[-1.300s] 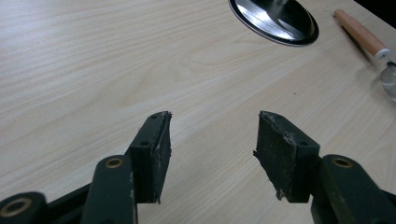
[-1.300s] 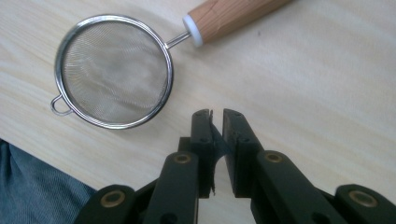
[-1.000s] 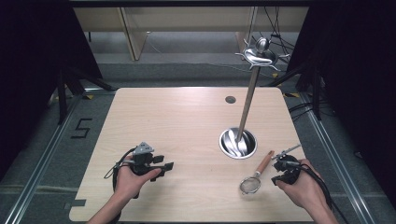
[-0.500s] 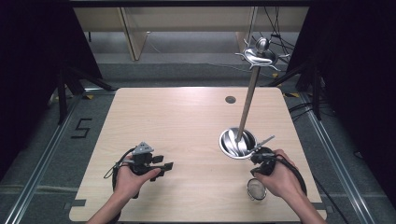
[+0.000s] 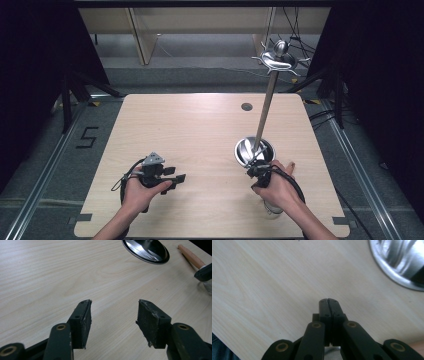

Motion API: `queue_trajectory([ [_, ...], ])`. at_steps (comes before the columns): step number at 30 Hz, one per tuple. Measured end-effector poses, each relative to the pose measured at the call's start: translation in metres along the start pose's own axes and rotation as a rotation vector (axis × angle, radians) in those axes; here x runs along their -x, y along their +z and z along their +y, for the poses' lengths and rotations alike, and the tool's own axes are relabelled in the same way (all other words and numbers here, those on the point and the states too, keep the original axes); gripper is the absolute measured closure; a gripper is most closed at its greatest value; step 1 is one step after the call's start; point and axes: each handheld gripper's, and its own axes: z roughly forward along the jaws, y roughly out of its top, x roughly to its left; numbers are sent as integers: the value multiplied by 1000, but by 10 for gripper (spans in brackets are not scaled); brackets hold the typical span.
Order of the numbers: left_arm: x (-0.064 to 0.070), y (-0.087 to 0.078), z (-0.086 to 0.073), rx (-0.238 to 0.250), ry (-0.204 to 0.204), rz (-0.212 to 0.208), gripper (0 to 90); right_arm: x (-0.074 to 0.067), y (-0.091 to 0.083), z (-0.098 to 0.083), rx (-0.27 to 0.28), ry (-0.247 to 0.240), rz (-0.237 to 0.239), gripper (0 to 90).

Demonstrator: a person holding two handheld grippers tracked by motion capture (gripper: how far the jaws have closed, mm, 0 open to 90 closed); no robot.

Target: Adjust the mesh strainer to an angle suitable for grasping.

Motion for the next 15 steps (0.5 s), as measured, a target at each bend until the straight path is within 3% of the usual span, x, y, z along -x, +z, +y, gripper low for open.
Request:
queue_trajectory([
  [6, 0, 0, 0, -2, -4, -8, 439, -4, 10, -4, -49, -35, 2, 900],
  [13, -1, 0, 0, -16, 1, -12, 439, -7, 9, -14, -102, -31, -7, 900],
  [15, -1, 0, 0, -15, -2, -9, 438, -7, 5, -22, -145, -20, -32, 900],
])
